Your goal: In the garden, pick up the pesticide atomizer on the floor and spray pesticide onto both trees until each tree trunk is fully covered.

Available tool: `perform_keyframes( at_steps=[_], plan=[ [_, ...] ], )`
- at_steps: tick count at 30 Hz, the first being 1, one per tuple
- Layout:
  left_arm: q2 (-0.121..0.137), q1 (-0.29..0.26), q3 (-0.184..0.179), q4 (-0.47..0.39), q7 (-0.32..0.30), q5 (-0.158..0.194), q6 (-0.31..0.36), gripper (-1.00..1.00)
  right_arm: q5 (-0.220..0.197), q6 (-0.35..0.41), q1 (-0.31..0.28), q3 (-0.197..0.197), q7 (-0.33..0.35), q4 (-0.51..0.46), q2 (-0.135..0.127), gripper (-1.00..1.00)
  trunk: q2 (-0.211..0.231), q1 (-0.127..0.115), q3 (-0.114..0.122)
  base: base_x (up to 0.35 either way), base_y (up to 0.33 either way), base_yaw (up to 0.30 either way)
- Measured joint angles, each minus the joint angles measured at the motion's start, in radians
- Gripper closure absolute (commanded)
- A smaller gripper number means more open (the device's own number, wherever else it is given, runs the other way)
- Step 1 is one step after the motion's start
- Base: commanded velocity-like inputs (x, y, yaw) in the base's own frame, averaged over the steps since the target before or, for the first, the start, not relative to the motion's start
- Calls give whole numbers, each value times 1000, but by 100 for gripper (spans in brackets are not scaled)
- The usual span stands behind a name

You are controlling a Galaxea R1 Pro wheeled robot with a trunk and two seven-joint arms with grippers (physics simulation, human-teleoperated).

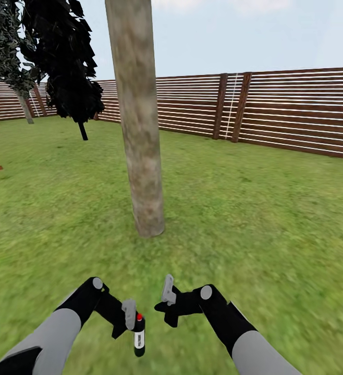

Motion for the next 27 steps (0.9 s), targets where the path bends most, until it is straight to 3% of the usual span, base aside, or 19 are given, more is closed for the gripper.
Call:
perform_keyframes(
  at_steps=[6,24,27],
  plan=[
    [-22,-1,0,0,32,-19,0,100,0,0,0,0,0,0,0,100,0,0,0,0,0,0],
    [-70,-9,1,0,37,-15,2,100,0,0,0,0,0,0,0,100,0,0,0,0,0,0],
    [-71,-8,3,-32,36,-9,2,100,0,0,0,0,0,0,0,100,0,0,0,0,0,0]
  ],
)
